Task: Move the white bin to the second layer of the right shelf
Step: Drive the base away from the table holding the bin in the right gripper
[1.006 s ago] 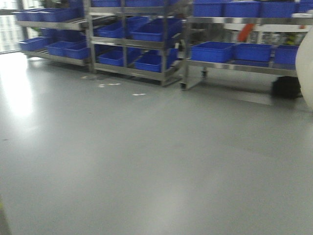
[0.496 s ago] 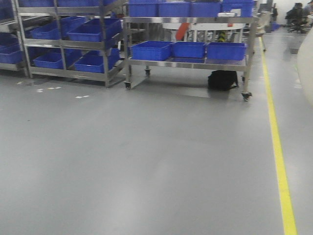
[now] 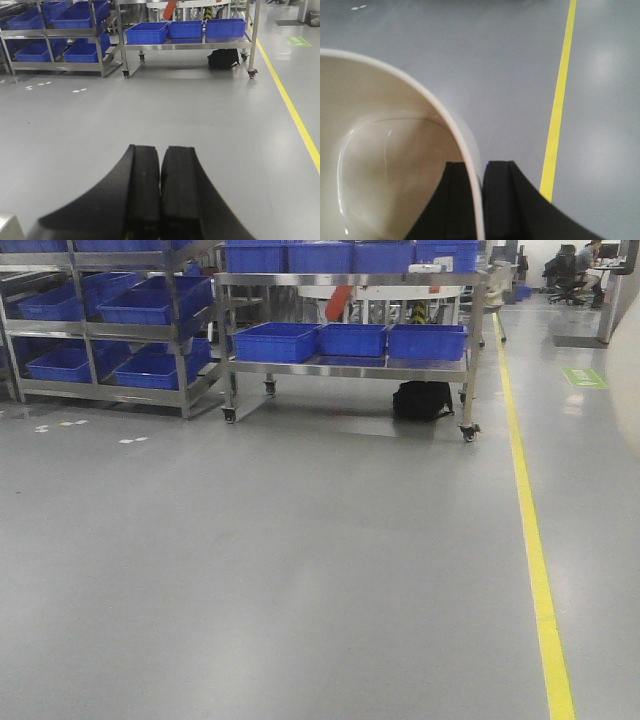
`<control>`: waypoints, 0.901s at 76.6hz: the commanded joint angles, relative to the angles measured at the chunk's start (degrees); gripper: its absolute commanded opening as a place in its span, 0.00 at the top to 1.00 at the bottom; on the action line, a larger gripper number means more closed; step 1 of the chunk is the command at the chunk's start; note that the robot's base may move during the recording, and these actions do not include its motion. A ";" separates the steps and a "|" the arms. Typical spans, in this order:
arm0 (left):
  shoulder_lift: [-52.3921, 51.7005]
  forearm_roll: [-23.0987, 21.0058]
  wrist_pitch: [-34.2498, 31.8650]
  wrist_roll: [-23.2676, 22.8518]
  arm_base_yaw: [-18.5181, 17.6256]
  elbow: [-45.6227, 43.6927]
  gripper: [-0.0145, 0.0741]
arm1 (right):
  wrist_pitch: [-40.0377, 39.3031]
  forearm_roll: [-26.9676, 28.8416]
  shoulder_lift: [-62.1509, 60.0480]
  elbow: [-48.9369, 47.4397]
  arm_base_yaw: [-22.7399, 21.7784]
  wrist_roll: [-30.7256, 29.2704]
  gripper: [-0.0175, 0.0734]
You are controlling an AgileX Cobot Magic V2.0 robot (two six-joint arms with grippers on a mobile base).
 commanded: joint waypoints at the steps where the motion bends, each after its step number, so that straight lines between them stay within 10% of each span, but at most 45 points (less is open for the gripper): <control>1: -0.79 0.00 -4.91 -0.30 -0.19 2.11 0.74 | -5.30 -0.37 0.12 -1.84 -0.38 -0.15 0.78; 69: -0.79 0.00 -4.91 -0.30 -0.19 2.11 0.74 | -5.30 -0.37 0.12 -1.84 -0.38 -0.15 0.78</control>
